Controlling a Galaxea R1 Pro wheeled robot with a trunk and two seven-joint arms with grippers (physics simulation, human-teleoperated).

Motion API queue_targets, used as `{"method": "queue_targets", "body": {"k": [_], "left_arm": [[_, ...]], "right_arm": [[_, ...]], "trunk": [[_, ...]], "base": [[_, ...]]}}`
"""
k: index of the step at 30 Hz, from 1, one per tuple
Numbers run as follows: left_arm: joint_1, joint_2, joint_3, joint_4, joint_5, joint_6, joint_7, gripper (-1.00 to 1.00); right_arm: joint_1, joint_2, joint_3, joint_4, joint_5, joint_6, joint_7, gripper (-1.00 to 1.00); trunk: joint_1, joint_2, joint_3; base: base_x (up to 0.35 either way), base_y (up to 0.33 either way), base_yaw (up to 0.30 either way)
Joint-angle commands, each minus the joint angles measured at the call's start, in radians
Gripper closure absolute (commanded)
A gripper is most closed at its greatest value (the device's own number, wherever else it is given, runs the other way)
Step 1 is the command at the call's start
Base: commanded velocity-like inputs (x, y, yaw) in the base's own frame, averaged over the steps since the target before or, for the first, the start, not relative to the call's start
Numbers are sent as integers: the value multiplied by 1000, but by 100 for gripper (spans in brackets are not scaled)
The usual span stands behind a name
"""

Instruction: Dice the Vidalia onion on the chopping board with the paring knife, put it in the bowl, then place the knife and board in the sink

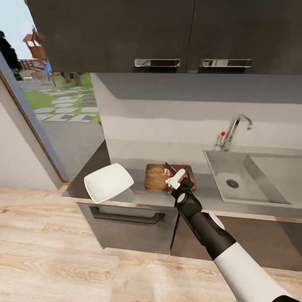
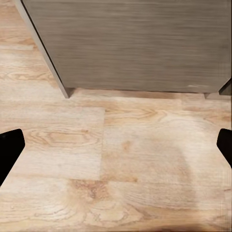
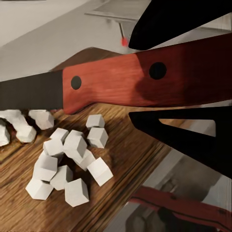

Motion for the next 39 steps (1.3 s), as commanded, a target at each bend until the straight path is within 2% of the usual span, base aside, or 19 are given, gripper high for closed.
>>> {"method": "queue_targets", "body": {"k": [1, 11, 12, 13, 14, 16, 17, 19, 21, 22, 26, 31, 39], "left_arm": [[-1, 1, -6, -2, 6, -3, 8, -100], [-1, 1, -6, -2, 6, -3, 8, -100], [-1, 1, -6, -2, 6, -3, 8, -100], [-1, 1, -6, -2, 6, -3, 8, -100], [-1, 1, -6, -2, 6, -3, 8, -100], [-1, 1, -6, -1, 6, -3, 8, -100], [-1, 1, -6, -1, 6, -3, 8, -100], [-1, 1, -6, 0, 6, -3, 8, -100], [-1, 1, -6, 0, 6, -3, 8, -100], [-1, 1, -6, 0, 6, -3, 8, -100], [-1, 1, -6, 0, 6, -3, 8, -100], [-1, -3, -6, 15, 6, -3, 8, -100], [-1, -12, -6, 21, 4, -3, 8, -100]], "right_arm": [[-1, 0, 0, -1, 10, 6, 10, 100], [-1, 0, -5, -13, 10, 4, 10, 100], [-1, -2, -9, -30, 9, 3, 10, 100], [-1, -4, -33, -56, 9, 2, 11, 100], [-1, -5, -98, -90, 8, 1, 13, 100], [-1, 0, -298, -160, -10, -1, 20, 100], [-1, 0, -389, -185, -39, -2, 30, 100], [-1, -2, -490, -214, -103, -4, 70, 100], [-1, -6, -539, -232, -146, -5, 142, 100], [-1, -7, -552, -235, -154, -5, 169, 100], [-1, -8, -592, -239, -162, -5, 198, 100], [-1, -7, -597, -239, -162, -5, 194, 100], [-1, 2, -592, -238, -162, 29, 191, 100]], "trunk": [[0, -1, -2], [0, -1, -3], [0, -1, -3], [0, -1, -3], [0, -1, -3], [0, -1, -3], [0, -1, -3], [0, -1, -3], [0, -1, -3], [0, -1, -3], [0, -1, -3], [0, -1, -3], [0, -1, 0]], "base": [[0, 0, 0], [0, 0, 0], [0, 0, 0], [0, 0, 0], [0, 0, 0], [0, 0, 0], [0, 0, 0], [0, 0, 0], [0, 0, 0], [0, 0, 0], [0, 0, 0], [0, -39, 0], [0, -280, -130]]}}
